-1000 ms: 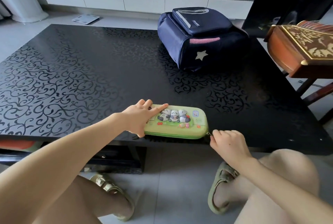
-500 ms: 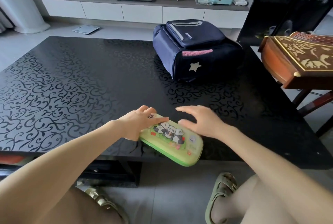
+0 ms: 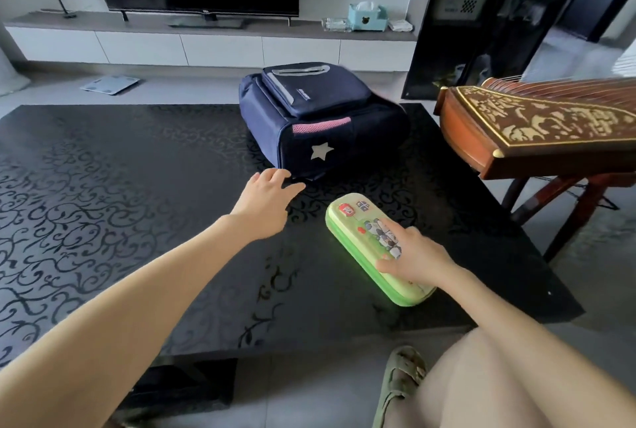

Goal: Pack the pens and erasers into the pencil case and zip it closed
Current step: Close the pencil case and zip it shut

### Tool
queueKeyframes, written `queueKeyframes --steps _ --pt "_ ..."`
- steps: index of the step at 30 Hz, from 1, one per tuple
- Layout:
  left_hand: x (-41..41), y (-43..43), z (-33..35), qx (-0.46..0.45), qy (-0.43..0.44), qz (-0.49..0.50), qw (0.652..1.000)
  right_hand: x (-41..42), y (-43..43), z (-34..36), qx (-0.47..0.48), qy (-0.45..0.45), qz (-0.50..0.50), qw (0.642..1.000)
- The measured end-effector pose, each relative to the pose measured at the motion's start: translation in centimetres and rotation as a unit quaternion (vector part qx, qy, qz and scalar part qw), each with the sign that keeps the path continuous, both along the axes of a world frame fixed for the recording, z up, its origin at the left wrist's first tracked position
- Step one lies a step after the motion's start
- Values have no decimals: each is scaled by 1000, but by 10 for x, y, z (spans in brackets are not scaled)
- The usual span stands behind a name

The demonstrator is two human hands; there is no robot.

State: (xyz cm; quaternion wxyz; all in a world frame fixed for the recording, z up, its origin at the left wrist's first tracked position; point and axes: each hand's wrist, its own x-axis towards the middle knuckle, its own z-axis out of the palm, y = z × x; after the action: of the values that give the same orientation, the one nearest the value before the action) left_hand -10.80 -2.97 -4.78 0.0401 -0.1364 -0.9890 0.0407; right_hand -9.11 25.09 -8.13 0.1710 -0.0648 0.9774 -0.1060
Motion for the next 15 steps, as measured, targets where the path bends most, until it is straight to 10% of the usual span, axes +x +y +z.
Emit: queueKeyframes --steps 15 --pt "-166 76 14 -105 100 114 983 -97 39 -13 68 45 -290 954"
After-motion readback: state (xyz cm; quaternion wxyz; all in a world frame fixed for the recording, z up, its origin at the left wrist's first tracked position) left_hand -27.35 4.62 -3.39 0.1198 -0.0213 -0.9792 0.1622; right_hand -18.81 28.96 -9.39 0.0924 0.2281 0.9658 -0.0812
